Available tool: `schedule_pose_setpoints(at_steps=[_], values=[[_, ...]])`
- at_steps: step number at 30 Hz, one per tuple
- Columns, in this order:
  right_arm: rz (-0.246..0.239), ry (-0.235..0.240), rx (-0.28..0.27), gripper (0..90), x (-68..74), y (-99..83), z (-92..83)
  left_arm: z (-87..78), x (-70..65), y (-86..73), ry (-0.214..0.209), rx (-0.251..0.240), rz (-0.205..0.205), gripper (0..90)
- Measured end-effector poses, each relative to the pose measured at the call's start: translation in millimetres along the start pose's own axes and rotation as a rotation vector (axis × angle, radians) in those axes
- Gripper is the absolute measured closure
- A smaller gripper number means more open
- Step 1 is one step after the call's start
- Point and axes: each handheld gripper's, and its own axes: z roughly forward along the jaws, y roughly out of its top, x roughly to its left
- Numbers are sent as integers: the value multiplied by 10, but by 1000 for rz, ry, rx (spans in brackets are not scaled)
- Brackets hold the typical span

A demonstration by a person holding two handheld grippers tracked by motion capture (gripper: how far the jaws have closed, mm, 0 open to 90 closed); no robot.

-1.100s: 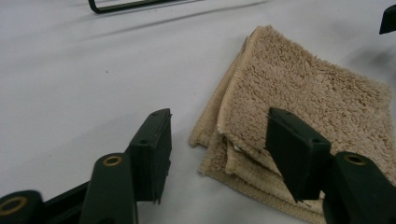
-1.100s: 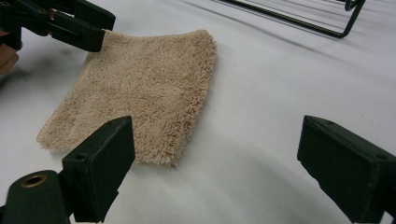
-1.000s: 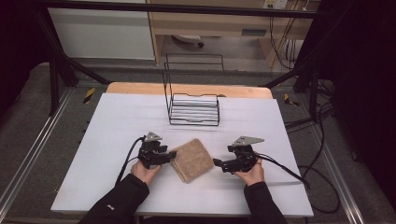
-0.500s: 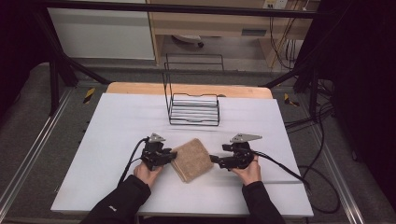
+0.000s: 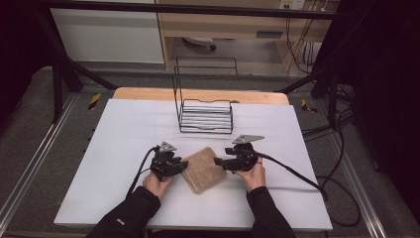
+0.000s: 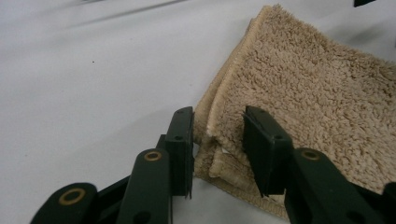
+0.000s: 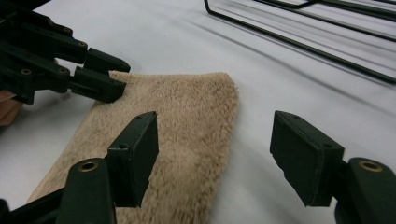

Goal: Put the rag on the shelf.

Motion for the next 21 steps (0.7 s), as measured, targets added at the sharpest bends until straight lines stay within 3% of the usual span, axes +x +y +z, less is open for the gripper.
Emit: schedule_pose_setpoints(at_steps=[11,17,21], values=[[-21,-18,48,482,-4,143,320,-3,-34,-8,-22,14,-14,776],[-15,-17,78,585,-49,135,402,-3,-36,-7,-25,15,-23,796],[-9,9,97,669,-64,130,431,-2,-29,-8,-32,15,-32,805]])
